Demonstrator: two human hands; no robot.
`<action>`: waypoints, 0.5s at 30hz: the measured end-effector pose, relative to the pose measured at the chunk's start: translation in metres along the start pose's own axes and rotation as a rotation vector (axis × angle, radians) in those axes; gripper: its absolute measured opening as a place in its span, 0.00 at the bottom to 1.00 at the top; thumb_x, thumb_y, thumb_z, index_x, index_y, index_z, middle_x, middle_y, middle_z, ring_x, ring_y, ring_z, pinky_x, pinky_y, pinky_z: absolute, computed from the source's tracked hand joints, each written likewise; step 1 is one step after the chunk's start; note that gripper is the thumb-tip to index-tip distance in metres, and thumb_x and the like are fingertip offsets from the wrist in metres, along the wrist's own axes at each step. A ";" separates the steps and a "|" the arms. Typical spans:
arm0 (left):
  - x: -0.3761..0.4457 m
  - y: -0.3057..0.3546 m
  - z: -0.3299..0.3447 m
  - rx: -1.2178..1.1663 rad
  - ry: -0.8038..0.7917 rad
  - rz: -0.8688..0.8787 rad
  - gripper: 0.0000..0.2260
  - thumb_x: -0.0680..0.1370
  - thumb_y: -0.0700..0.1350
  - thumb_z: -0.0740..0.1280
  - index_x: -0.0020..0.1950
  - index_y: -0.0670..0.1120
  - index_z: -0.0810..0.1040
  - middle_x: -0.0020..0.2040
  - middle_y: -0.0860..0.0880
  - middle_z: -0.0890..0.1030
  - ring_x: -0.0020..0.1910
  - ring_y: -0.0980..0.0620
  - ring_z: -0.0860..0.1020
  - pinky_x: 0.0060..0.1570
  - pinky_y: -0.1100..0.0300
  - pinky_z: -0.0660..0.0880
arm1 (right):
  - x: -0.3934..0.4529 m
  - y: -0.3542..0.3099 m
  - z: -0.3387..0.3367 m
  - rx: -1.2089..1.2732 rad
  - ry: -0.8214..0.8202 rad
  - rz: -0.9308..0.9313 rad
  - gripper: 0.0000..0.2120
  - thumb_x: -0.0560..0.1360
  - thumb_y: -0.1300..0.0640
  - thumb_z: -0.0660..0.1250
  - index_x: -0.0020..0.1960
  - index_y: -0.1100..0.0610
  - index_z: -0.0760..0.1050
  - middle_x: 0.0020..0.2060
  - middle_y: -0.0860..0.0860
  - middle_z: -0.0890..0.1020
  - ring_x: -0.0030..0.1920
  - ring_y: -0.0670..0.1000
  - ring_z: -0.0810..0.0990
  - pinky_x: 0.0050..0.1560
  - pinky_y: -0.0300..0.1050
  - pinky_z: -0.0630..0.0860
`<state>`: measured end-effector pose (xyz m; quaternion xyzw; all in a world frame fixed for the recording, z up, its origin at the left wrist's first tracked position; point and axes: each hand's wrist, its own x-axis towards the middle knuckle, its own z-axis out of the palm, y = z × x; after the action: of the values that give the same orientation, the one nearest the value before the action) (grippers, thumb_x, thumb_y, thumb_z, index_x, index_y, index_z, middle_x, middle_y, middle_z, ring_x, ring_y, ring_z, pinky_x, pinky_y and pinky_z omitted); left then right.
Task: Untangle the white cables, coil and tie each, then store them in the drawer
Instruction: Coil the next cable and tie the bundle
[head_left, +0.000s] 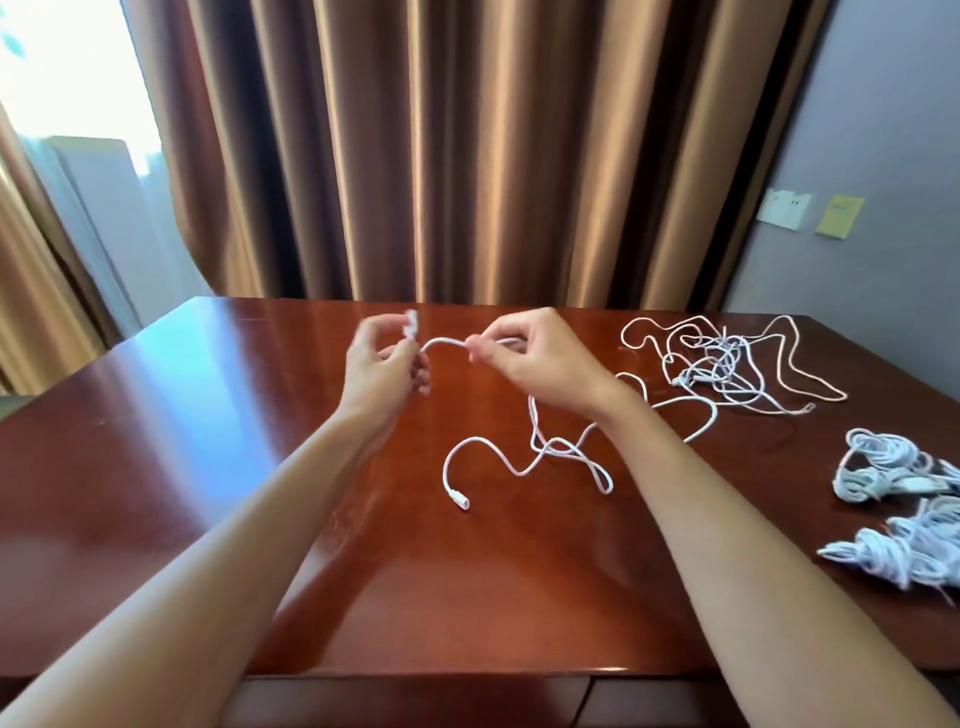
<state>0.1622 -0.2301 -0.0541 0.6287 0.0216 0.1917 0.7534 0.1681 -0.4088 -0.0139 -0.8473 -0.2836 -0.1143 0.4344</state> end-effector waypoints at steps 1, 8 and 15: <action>0.001 -0.004 0.001 0.033 -0.062 -0.019 0.07 0.83 0.37 0.59 0.52 0.42 0.77 0.33 0.45 0.76 0.30 0.51 0.74 0.28 0.63 0.72 | 0.001 0.002 -0.006 0.044 -0.009 0.013 0.10 0.80 0.54 0.70 0.44 0.58 0.84 0.24 0.39 0.78 0.27 0.37 0.74 0.33 0.28 0.66; -0.004 -0.016 0.012 0.372 -0.395 0.233 0.14 0.85 0.45 0.59 0.49 0.40 0.81 0.35 0.46 0.74 0.32 0.53 0.73 0.34 0.62 0.71 | 0.000 0.034 -0.010 0.409 0.070 0.112 0.12 0.83 0.51 0.64 0.44 0.54 0.80 0.24 0.47 0.68 0.25 0.46 0.64 0.29 0.39 0.65; -0.004 -0.025 0.003 0.183 -0.366 0.199 0.13 0.86 0.40 0.54 0.45 0.42 0.73 0.39 0.44 0.81 0.32 0.54 0.73 0.33 0.62 0.72 | 0.001 0.038 0.013 0.159 0.007 0.075 0.14 0.85 0.52 0.60 0.52 0.57 0.82 0.24 0.40 0.72 0.25 0.41 0.68 0.29 0.30 0.64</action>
<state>0.1658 -0.2371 -0.0782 0.7176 -0.1602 0.1451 0.6620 0.1901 -0.4155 -0.0473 -0.8197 -0.2582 -0.0780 0.5053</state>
